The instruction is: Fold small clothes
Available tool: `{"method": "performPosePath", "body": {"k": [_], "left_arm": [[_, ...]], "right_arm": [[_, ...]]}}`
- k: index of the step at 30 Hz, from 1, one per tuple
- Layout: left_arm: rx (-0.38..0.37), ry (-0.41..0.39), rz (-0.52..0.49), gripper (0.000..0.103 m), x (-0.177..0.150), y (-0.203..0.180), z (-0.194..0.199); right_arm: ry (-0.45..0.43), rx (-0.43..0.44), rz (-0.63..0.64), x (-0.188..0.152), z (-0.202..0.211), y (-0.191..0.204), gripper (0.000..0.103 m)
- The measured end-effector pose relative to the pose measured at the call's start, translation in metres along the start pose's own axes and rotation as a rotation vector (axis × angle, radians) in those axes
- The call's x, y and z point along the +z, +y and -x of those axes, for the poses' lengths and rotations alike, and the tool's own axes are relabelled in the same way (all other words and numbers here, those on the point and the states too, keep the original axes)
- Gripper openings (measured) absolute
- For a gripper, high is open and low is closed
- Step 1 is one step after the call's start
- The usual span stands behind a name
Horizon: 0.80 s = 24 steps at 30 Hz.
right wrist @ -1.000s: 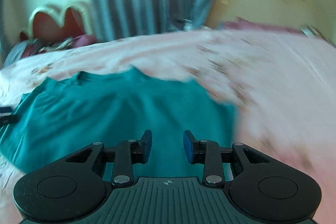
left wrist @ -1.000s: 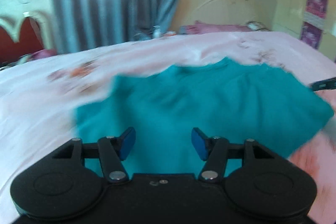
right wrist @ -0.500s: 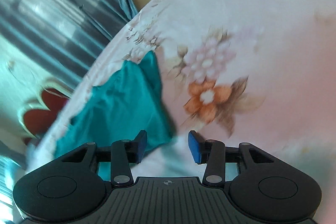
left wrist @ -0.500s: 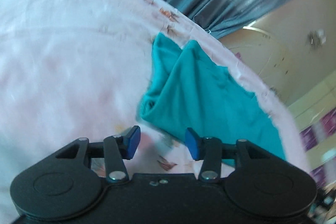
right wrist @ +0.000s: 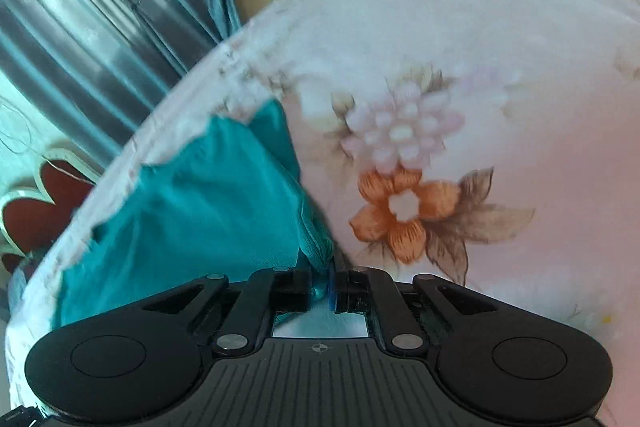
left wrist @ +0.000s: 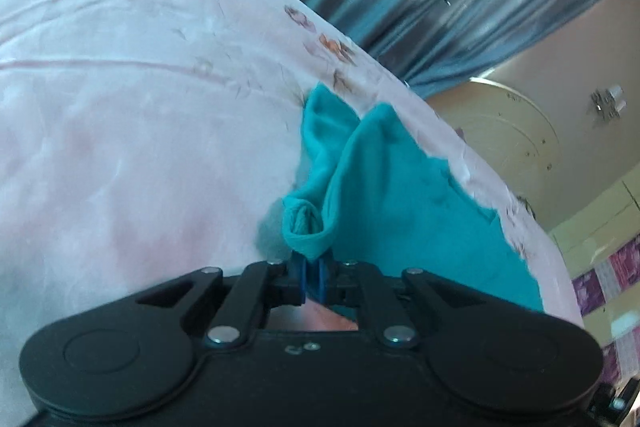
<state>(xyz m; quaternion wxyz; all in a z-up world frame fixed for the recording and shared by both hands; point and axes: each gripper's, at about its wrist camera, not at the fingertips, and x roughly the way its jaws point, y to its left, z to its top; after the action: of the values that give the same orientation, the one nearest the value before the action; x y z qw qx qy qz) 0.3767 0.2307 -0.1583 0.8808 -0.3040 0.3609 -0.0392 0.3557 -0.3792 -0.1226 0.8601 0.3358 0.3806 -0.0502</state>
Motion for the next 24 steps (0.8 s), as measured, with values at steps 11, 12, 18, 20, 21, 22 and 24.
{"method": "performPosePath", "body": {"k": [11, 12, 18, 20, 21, 22, 24], "left_arm": [[0.013, -0.055, -0.505, 0.068, -0.024, -0.118, 0.019], [-0.006, -0.07, -0.577, 0.076, -0.033, -0.144, 0.004], [-0.056, 0.019, -0.653, 0.073, -0.045, -0.206, -0.076], [-0.025, 0.078, -0.677, 0.073, -0.05, -0.202, -0.092], [-0.006, 0.077, -0.692, 0.071, -0.051, -0.197, -0.093], [0.009, 0.06, -0.699, 0.071, -0.046, -0.187, -0.09], [0.064, 0.024, -0.683, 0.077, -0.033, -0.156, -0.078]], "right_arm": [[-0.1, 0.081, 0.539, -0.03, 0.03, 0.104, 0.023], [-0.071, 0.123, 0.591, -0.039, 0.016, 0.126, 0.023], [0.043, 0.214, 0.714, -0.062, -0.052, 0.189, 0.023], [0.057, 0.2, 0.768, -0.065, -0.061, 0.186, 0.023], [0.048, 0.202, 0.787, -0.063, -0.063, 0.183, 0.023], [0.007, 0.152, 0.776, -0.056, -0.062, 0.173, 0.023], [-0.038, 0.021, 0.673, -0.034, -0.059, 0.139, 0.023]]}}
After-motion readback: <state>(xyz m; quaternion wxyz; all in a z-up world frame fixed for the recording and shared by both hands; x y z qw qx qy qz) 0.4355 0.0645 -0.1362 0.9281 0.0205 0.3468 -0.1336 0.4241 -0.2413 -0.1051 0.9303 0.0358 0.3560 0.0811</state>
